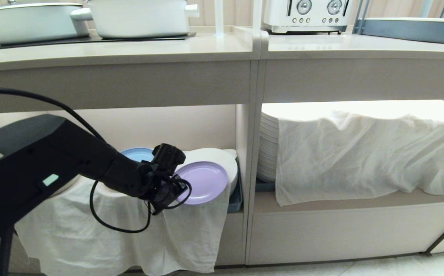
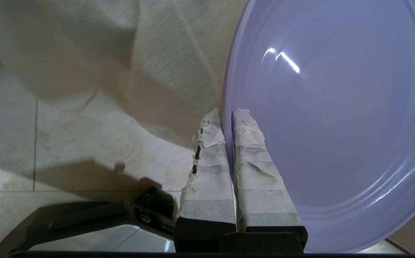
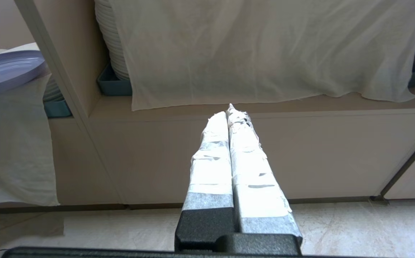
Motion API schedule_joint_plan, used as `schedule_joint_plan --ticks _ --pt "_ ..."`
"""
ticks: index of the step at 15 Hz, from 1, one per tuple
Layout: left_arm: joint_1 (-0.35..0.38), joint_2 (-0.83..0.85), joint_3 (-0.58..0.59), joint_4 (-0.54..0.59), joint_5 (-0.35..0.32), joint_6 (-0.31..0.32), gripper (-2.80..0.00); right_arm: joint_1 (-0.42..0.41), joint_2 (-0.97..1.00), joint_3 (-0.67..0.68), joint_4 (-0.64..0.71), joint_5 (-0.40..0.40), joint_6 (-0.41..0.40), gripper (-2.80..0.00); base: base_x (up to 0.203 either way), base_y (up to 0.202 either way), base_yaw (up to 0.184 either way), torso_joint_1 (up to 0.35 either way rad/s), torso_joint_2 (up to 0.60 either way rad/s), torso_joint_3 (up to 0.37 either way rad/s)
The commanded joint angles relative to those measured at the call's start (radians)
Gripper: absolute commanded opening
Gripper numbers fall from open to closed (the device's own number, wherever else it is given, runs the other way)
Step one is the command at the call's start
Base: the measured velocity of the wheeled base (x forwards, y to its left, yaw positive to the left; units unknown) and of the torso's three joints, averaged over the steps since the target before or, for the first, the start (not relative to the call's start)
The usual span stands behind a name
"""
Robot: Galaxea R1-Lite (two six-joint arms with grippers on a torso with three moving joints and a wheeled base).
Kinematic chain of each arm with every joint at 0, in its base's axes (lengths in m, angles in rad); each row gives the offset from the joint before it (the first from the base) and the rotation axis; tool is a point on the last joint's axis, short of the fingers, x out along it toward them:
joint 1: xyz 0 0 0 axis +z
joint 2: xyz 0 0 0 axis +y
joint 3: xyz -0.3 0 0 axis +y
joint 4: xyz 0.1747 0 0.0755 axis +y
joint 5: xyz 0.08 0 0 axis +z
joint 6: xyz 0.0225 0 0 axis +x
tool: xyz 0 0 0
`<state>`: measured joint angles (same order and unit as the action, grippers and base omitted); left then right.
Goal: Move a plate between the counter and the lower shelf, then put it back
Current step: Pick up the plate in the cupboard
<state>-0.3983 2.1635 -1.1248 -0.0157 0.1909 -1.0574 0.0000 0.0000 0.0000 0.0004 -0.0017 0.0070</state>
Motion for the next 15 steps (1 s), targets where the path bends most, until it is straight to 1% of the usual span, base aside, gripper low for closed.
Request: schedule_joint_plan --ticks 1,4,7,11,15 --pt "-0.011 -0.037 0.043 0.002 0.001 -0.009 -2.80 0.000 0.000 0.000 0.000 0.000 0.001 -2.80 0.000 0.000 0.000 0.000 0.00 0.000" --pt "-0.031 -0.073 0.086 0.003 0.002 -0.048 -2.80 0.000 0.000 0.000 0.000 0.000 0.001 -2.80 0.000 0.000 0.000 0.000 0.00 0.000" --pt "-0.031 -0.103 0.089 0.003 0.004 -0.070 -2.80 0.000 0.000 0.000 0.000 0.000 0.001 -2.80 0.000 0.000 0.000 0.000 0.00 0.000" --pt "-0.034 -0.149 0.094 0.014 0.002 -0.078 -2.80 0.000 0.000 0.000 0.000 0.000 0.001 -2.80 0.000 0.000 0.000 0.000 0.00 0.000" --pt "-0.048 -0.187 0.145 0.020 0.002 -0.098 -2.80 0.000 0.000 0.000 0.000 0.000 -0.001 -2.80 0.000 0.000 0.000 0.000 0.00 0.000"
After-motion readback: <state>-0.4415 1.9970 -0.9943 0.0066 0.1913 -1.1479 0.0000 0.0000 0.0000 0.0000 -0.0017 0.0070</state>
